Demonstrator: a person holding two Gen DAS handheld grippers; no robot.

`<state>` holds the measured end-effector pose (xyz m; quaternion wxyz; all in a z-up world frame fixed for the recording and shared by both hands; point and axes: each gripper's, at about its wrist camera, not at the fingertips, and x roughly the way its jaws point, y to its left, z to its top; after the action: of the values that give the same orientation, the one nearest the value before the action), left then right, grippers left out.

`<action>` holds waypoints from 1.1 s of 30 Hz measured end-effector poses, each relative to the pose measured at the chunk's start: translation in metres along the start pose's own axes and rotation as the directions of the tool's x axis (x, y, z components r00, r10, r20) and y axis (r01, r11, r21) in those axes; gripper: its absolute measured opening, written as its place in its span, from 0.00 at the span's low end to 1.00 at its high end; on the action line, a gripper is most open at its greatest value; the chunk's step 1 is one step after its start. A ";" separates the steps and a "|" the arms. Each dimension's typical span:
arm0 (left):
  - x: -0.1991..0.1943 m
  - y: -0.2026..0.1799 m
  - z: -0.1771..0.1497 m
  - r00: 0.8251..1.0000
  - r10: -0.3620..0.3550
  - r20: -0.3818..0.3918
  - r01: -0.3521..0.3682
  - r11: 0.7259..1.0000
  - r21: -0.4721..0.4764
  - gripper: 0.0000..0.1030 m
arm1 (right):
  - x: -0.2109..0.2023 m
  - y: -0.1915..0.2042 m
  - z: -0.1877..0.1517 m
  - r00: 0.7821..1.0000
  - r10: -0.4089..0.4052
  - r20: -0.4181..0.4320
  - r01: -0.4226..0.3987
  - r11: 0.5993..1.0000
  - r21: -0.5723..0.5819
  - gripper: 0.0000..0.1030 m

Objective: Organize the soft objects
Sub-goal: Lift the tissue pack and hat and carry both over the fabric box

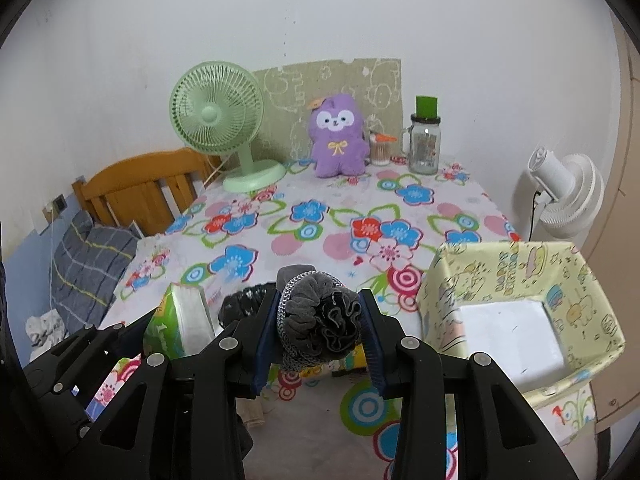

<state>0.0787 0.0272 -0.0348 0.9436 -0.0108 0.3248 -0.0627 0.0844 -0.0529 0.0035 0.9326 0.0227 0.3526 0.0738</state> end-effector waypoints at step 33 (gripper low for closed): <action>-0.001 -0.107 0.036 0.998 -0.028 0.058 0.024 0.996 0.080 0.53 | -0.040 -0.103 0.026 0.996 -0.021 0.081 0.017 0.998 0.055 0.41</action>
<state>0.0878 -0.0800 0.0003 0.9516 0.0208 0.2937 -0.0876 0.0840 -0.1602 0.0396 0.9459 0.0477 0.3162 0.0544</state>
